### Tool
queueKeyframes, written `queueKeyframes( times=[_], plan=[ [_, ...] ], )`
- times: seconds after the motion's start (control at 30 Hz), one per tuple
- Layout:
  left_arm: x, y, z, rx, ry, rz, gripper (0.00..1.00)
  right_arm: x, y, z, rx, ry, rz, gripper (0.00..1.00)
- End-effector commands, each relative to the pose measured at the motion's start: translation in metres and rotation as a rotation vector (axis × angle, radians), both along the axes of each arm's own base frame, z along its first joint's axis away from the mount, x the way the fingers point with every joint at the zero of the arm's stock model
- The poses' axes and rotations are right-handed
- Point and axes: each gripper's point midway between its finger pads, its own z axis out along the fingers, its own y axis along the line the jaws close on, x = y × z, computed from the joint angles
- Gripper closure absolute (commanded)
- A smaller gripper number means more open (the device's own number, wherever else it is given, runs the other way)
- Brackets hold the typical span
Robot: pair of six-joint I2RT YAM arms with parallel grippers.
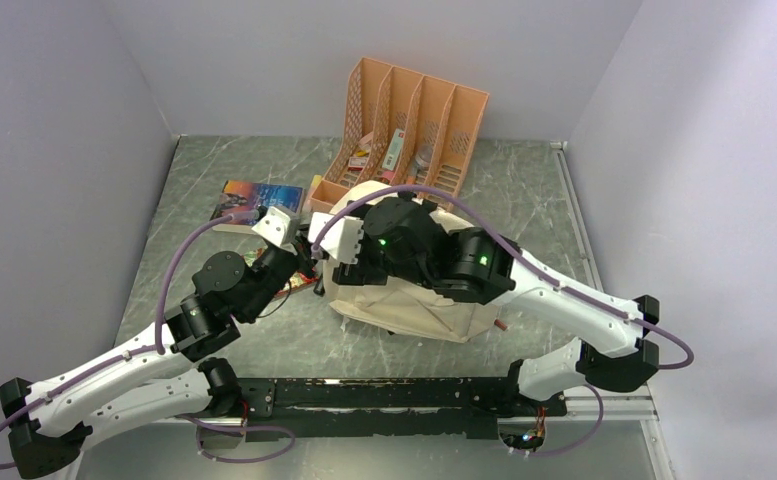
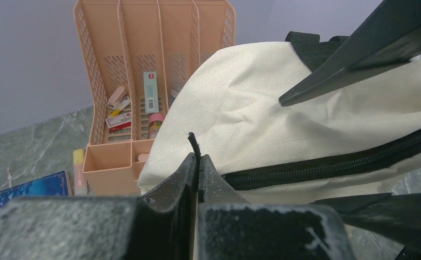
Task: Pack the student bag
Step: Unzip the student bag at the center of the board.
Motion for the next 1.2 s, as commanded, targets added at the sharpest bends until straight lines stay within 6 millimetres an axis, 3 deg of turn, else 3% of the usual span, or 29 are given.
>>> queueKeyframes(
  times=[0.0, 0.2, 0.4, 0.6, 0.8, 1.17],
  plan=[
    [-0.002, 0.001, 0.014, -0.057, -0.022, -0.011, 0.95, 0.016, 0.0, -0.004, -0.028, -0.09, -0.047, 0.29],
    [-0.003, 0.003, 0.014, -0.074, -0.016, -0.009, 0.95, 0.022, 0.002, -0.007, -0.031, -0.136, -0.058, 0.39],
    [-0.003, 0.005, 0.01, -0.125, 0.018, 0.007, 0.95, 0.026, 0.003, -0.003, 0.016, -0.164, -0.079, 0.69],
    [0.007, 0.015, -0.006, -0.211, 0.108, 0.103, 0.95, 0.028, -0.003, 0.014, 0.116, -0.179, -0.124, 0.99],
    [0.023, 0.037, -0.031, -0.333, 0.197, 0.291, 0.95, 0.027, -0.005, 0.034, 0.245, -0.156, -0.17, 1.0],
    [0.032, 0.046, -0.064, -0.337, 0.249, 0.408, 0.95, 0.043, -0.019, 0.065, 0.414, -0.147, -0.351, 1.0]
  ],
)
